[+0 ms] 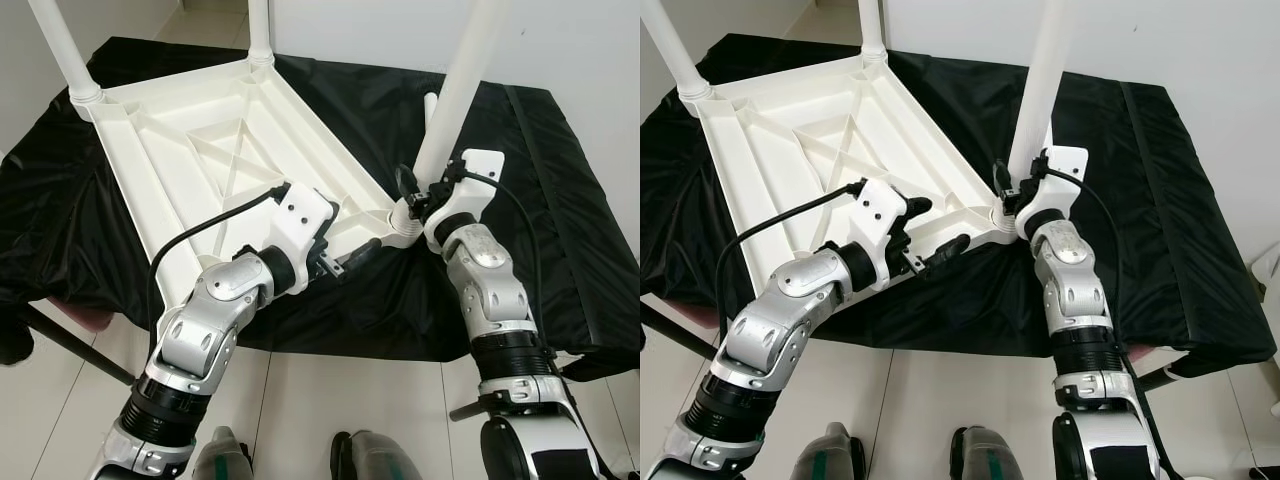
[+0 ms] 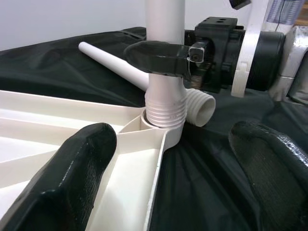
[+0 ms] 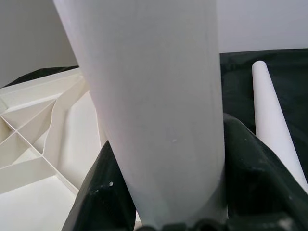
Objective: Building children table
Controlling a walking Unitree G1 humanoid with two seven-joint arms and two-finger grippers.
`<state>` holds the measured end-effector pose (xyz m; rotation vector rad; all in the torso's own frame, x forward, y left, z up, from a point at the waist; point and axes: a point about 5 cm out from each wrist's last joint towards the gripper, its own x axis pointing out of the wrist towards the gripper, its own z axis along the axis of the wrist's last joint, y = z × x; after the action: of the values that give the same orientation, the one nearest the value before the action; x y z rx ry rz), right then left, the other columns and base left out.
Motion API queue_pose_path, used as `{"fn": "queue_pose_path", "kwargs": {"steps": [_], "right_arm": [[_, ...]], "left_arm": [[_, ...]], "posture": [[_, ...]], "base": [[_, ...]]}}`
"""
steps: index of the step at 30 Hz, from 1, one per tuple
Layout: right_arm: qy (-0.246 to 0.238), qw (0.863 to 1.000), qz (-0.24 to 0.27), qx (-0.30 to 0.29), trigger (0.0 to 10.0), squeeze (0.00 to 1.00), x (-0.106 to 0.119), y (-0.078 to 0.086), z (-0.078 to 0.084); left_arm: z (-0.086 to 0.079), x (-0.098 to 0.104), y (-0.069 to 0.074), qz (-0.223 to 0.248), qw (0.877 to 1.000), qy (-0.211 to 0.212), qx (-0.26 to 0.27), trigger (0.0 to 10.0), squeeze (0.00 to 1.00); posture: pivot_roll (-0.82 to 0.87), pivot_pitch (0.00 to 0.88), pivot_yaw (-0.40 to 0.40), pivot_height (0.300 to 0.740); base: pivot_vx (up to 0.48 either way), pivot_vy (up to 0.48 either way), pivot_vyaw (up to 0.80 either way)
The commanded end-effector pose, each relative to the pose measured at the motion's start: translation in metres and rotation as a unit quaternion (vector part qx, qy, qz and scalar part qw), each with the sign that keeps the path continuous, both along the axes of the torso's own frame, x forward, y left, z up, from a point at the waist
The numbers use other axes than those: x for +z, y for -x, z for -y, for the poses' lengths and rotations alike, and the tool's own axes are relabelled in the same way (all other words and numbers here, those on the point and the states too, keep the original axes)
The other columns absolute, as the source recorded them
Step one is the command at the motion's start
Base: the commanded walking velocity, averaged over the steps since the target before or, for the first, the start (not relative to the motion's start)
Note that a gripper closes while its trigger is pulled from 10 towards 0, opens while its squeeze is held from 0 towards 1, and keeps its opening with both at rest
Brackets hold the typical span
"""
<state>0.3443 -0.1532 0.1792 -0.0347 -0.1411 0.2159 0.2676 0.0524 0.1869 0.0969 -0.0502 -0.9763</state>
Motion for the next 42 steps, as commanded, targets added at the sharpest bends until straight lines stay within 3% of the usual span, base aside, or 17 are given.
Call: {"fn": "queue_pose_path", "kwargs": {"steps": [1, 9, 20, 34, 39, 42], "right_arm": [[0.021, 0.999, -0.037, 0.017, 10.0, 0.0, -0.022, 0.002, -0.002], [0.039, 0.998, -0.016, 0.056, 10.0, 0.0, -0.027, 0.005, -0.01], [0.049, 0.997, -0.046, 0.029, 10.0, 0.0, -0.044, 0.004, 0.001], [0.083, 0.994, -0.035, 0.056, 10.0, 0.0, -0.047, 0.007, -0.003], [0.042, 0.997, -0.061, 0.028, 10.0, 0.0, -0.052, 0.002, 0.003], [-0.019, 0.996, -0.082, -0.003, 10.0, 0.0, -0.051, -0.003, 0.009]], "left_arm": [[0.005, 0.001, 0.007, 0.002, 0.999, -0.003, -0.041, 10.0, 0.0], [0.006, 0.001, 0.009, 0.001, 0.999, -0.001, -0.043, 10.0, 0.0], [0.005, 0.001, 0.01, -0.002, 0.999, -0.001, -0.046, 10.0, 0.0], [0.006, 0.003, 0.01, -0.004, 0.999, 0.001, -0.047, 10.0, 0.0], [0.005, 0.003, 0.01, -0.002, 0.999, 0.001, -0.046, 10.0, 0.0], [0.004, 0.005, 0.01, -0.002, 0.999, 0.002, -0.047, 10.0, 0.0]], "posture": [[-0.04, 0.045, -0.021, 0.74], [-0.03, 0.043, -0.022, 0.74], [-0.04, 0.05, -0.017, 0.74], [-0.03, 0.061, -0.014, 0.74], [-0.03, 0.06, -0.014, 0.74], [-0.03, 0.059, -0.012, 0.74]], "base": [[0.0, 0.0, 0.0], [0.0, 0.0, 0.0], [0.0, 0.0, 0.0], [0.0, 0.0, 0.0], [0.0, 0.0, 0.0], [0.0, 0.0, 0.0]]}}
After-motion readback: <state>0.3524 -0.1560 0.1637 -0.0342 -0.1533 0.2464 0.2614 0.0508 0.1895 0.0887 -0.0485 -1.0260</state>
